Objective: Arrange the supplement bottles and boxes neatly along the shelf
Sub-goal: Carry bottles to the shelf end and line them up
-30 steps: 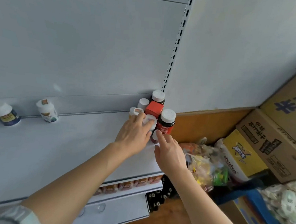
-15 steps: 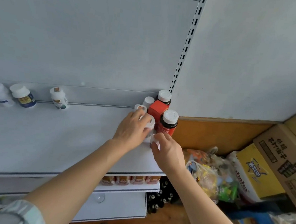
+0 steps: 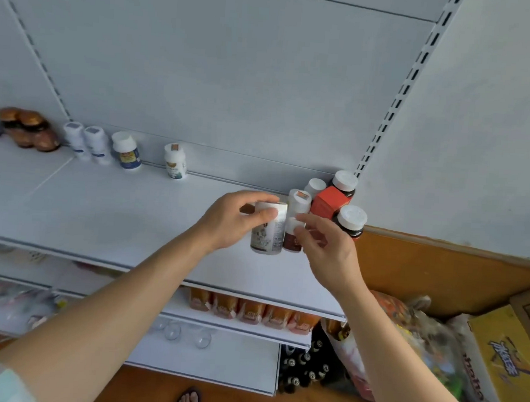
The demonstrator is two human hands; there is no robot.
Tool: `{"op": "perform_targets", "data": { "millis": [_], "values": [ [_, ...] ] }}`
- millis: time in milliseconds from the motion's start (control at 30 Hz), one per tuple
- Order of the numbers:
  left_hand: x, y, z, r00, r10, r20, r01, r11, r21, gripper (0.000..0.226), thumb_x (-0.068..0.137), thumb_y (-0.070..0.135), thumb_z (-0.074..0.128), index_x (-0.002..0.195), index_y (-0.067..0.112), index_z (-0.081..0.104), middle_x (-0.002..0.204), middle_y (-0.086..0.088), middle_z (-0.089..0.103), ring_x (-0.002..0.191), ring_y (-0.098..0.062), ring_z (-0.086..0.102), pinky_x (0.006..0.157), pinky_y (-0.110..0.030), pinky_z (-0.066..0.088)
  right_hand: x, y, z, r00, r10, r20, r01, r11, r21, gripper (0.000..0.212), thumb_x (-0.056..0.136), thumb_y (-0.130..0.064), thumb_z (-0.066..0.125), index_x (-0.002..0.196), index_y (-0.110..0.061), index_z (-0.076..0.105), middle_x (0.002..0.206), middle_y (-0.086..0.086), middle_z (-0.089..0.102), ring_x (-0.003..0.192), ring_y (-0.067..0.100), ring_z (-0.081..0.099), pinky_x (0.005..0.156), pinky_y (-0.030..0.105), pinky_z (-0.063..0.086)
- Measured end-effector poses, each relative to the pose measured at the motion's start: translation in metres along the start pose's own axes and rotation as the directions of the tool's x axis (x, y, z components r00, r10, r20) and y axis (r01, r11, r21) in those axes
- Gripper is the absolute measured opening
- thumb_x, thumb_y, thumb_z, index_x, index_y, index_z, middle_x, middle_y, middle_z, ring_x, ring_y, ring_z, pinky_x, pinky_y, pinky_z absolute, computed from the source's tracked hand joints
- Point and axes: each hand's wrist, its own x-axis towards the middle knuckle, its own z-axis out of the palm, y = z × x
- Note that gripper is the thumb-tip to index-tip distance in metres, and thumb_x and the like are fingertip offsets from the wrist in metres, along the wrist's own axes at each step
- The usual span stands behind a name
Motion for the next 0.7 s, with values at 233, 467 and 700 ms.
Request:
{"op": "perform_targets", "data": {
  "millis": [233, 467, 700],
  "values": [
    [-0.034, -0.010, -0.036, 0.995, -0.096, 0.009, 0.096, 0.981, -0.168, 0.028, 0.097, 0.027, 0.060, 0.124, 0.028, 0.067, 0.113, 0.000, 0.069, 0.101, -0.016, 0.066, 0.089, -0.031, 0.057, 0.001, -0.033, 0.029, 0.995, 0.030, 0.094, -0.034, 0.999, 0.037, 0.021, 0.094, -0.027, 0.065, 0.113, -0.026, 0.073, 0.087, -0.013, 0.071, 0.073, 0.000, 0.064, 0.072, 0.019, 0.051],
    [-0.058, -0.020, -0.087, 0.992, -0.121, -0.034, 0.110, 0.967, -0.230, 0.021, 0.089, 0.031, 0.070, 0.110, 0.030, 0.071, 0.106, 0.000, 0.070, 0.098, -0.020, 0.066, 0.088, -0.037, 0.058, -0.003, -0.084, 0.066, 0.988, 0.089, 0.126, -0.102, 0.989, 0.104, 0.008, 0.089, -0.029, 0.071, 0.097, -0.029, 0.073, 0.081, 0.001, 0.073, 0.067, 0.013, 0.065, 0.076, 0.040, 0.057],
    [-0.094, -0.036, -0.148, 0.989, -0.107, -0.097, 0.084, 0.972, -0.219, 0.025, 0.084, 0.042, 0.073, 0.109, 0.035, 0.073, 0.116, 0.011, 0.068, 0.104, -0.012, 0.065, 0.090, -0.038, 0.057, -0.011, -0.138, 0.128, 0.979, 0.135, 0.155, -0.164, 0.967, 0.193, 0.010, 0.082, -0.024, 0.079, 0.088, -0.025, 0.071, 0.077, 0.000, 0.068, 0.062, 0.013, 0.063, 0.063, 0.029, 0.053]
  ]
}}
